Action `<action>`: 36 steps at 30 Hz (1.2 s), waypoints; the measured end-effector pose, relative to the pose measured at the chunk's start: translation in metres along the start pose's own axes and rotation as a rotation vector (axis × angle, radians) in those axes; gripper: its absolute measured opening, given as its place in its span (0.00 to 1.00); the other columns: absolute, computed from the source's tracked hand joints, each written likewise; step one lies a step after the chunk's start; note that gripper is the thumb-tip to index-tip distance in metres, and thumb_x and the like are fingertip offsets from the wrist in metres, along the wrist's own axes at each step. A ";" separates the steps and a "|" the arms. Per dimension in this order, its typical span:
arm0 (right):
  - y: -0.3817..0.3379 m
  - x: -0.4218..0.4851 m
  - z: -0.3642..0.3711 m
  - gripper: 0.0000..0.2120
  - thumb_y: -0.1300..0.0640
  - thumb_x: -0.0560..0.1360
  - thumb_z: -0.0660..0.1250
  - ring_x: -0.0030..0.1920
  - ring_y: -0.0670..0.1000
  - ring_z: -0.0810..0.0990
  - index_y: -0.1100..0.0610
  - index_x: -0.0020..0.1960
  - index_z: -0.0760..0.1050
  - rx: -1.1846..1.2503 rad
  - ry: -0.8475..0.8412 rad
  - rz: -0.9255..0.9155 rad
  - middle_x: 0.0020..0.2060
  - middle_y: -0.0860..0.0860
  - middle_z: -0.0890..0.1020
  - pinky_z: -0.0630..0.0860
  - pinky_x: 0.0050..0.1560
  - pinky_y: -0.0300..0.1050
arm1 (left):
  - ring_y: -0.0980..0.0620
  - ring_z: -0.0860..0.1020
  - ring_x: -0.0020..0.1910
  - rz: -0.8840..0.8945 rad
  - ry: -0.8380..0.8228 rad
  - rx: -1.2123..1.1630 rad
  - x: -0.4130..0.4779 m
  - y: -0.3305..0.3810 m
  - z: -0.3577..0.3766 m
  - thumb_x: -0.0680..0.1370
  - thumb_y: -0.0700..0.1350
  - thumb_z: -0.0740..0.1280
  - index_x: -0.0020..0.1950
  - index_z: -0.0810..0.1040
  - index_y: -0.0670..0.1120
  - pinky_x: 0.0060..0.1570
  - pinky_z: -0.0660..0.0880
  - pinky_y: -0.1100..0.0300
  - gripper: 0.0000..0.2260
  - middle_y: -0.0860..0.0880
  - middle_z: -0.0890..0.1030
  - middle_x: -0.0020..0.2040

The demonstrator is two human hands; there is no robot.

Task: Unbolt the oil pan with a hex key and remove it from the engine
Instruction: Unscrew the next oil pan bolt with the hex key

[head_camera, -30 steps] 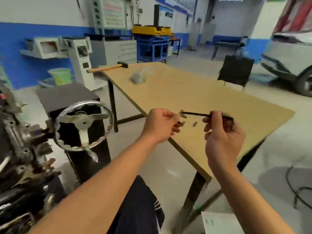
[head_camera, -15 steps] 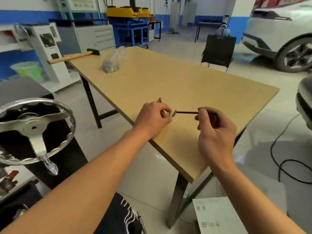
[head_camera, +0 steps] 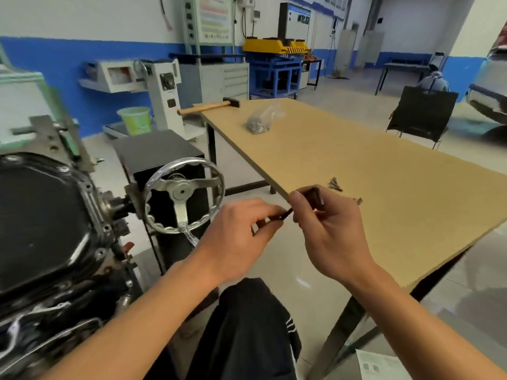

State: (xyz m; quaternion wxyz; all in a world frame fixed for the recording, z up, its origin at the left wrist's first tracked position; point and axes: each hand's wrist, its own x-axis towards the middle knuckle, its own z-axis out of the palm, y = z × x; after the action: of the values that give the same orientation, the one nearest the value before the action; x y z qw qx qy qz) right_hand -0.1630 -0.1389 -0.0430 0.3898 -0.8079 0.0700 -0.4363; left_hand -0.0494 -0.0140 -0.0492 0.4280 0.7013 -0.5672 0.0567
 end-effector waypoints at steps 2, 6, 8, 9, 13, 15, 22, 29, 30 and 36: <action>-0.030 -0.002 0.037 0.11 0.57 0.82 0.65 0.33 0.46 0.76 0.53 0.40 0.78 0.030 -0.129 -0.107 0.31 0.42 0.78 0.69 0.36 0.32 | 0.63 0.78 0.42 -0.050 0.107 0.068 -0.040 -0.007 -0.041 0.77 0.41 0.72 0.56 0.84 0.49 0.42 0.72 0.73 0.09 0.60 0.82 0.44; -0.082 -0.033 0.125 0.06 0.60 0.80 0.67 0.36 0.43 0.76 0.60 0.46 0.81 0.058 -0.422 -0.338 0.35 0.48 0.80 0.71 0.40 0.35 | 0.70 0.75 0.43 -0.153 0.268 0.186 -0.150 -0.021 -0.106 0.74 0.38 0.73 0.50 0.84 0.45 0.45 0.70 0.74 0.06 0.66 0.76 0.41; -0.105 -0.056 0.169 0.03 0.64 0.78 0.70 0.39 0.47 0.78 0.61 0.50 0.82 0.098 -0.540 -0.500 0.39 0.50 0.82 0.74 0.44 0.38 | 0.68 0.78 0.48 -0.191 0.366 0.240 -0.204 -0.026 -0.131 0.73 0.36 0.71 0.50 0.84 0.43 0.50 0.73 0.71 0.07 0.61 0.80 0.47; -0.117 -0.066 0.190 0.04 0.65 0.77 0.71 0.40 0.49 0.79 0.62 0.52 0.83 0.132 -0.576 -0.569 0.40 0.52 0.83 0.76 0.44 0.41 | 0.66 0.79 0.51 -0.211 0.425 0.269 -0.229 -0.027 -0.142 0.74 0.37 0.70 0.52 0.84 0.43 0.53 0.74 0.70 0.08 0.58 0.82 0.50; -0.161 -0.099 0.264 0.06 0.64 0.76 0.73 0.37 0.51 0.79 0.63 0.52 0.83 0.273 -0.599 -0.715 0.37 0.54 0.83 0.76 0.41 0.45 | 0.66 0.79 0.54 -0.317 0.650 0.373 -0.312 -0.031 -0.182 0.75 0.36 0.69 0.53 0.85 0.41 0.55 0.75 0.68 0.08 0.57 0.81 0.52; -0.179 -0.115 0.296 0.07 0.65 0.74 0.74 0.37 0.50 0.80 0.64 0.52 0.83 0.333 -0.555 -0.755 0.37 0.55 0.83 0.76 0.40 0.43 | 0.61 0.80 0.51 -0.342 0.729 0.436 -0.341 -0.033 -0.198 0.75 0.35 0.70 0.52 0.85 0.39 0.53 0.76 0.67 0.07 0.53 0.82 0.50; -0.203 -0.172 0.366 0.06 0.63 0.75 0.73 0.33 0.49 0.80 0.65 0.50 0.84 0.413 -0.408 -0.771 0.34 0.56 0.84 0.76 0.37 0.39 | 0.54 0.81 0.50 -0.382 0.909 0.635 -0.396 -0.044 -0.243 0.75 0.35 0.68 0.53 0.84 0.38 0.55 0.76 0.68 0.10 0.44 0.84 0.51; -0.215 -0.196 0.409 0.07 0.65 0.75 0.73 0.42 0.46 0.83 0.66 0.51 0.84 0.477 -0.344 -0.641 0.42 0.57 0.86 0.78 0.49 0.33 | 0.57 0.81 0.48 -0.467 1.008 0.679 -0.415 -0.070 -0.251 0.73 0.31 0.71 0.53 0.85 0.40 0.52 0.77 0.68 0.10 0.46 0.86 0.49; -0.215 -0.196 0.412 0.07 0.64 0.75 0.73 0.43 0.46 0.84 0.66 0.51 0.84 0.476 -0.332 -0.623 0.43 0.56 0.86 0.79 0.50 0.33 | 0.60 0.80 0.46 -0.465 1.005 0.677 -0.415 -0.073 -0.251 0.74 0.31 0.71 0.52 0.85 0.40 0.50 0.75 0.71 0.10 0.47 0.86 0.48; -0.212 -0.199 0.418 0.07 0.65 0.75 0.73 0.46 0.45 0.84 0.66 0.52 0.84 0.481 -0.318 -0.609 0.44 0.55 0.86 0.77 0.53 0.32 | 0.60 0.80 0.46 -0.420 1.044 0.713 -0.413 -0.085 -0.250 0.73 0.30 0.72 0.52 0.85 0.39 0.49 0.74 0.73 0.10 0.47 0.86 0.46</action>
State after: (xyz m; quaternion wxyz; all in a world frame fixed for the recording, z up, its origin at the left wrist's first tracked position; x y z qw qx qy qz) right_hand -0.0144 0.3347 -0.1578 0.4263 -0.7351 -0.3372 -0.4053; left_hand -0.0208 0.4596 -0.1719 0.3904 0.7760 -0.0833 0.4883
